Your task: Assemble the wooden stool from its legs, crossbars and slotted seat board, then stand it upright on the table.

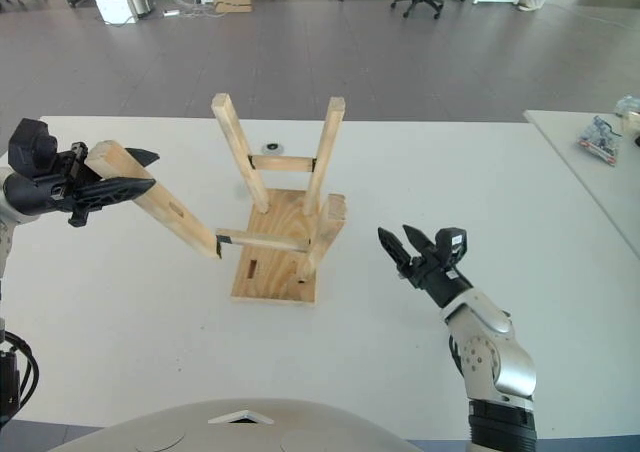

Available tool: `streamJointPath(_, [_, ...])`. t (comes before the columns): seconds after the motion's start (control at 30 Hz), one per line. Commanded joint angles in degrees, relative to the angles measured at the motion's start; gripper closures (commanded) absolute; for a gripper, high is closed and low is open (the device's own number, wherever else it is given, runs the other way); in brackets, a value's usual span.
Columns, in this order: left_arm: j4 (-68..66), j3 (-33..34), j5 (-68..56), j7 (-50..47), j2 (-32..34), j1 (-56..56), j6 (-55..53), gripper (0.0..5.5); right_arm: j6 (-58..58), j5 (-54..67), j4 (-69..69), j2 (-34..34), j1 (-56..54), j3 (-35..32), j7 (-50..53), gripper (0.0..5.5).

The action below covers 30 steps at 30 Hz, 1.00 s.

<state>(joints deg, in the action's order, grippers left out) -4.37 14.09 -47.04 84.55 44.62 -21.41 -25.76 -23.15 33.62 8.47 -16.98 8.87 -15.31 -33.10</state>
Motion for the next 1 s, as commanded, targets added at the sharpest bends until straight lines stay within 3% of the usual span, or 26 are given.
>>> streamJointPath(0.03, [1.94, 0.55, -1.36, 0.40, -1.11, 0.91, -0.79, 3.47, 0.34, -0.46, -1.20, -0.63, -2.26, 0.74, -0.34, 2.06])
streamJointPath(0.4, [4.84, -2.37, 1.38, 1.80, -6.76, 3.80, 4.76, 3.47, -0.43, -0.84, -3.25, -2.56, -5.66, 1.40, -2.08, 2.06])
streamJointPath(1.0, [-4.33, -9.40, 7.29, 7.87, -5.85, 5.35, 17.96, 3.47, 0.68, -1.64, -4.82, -2.47, -7.61, 3.13, -2.82, 2.06])
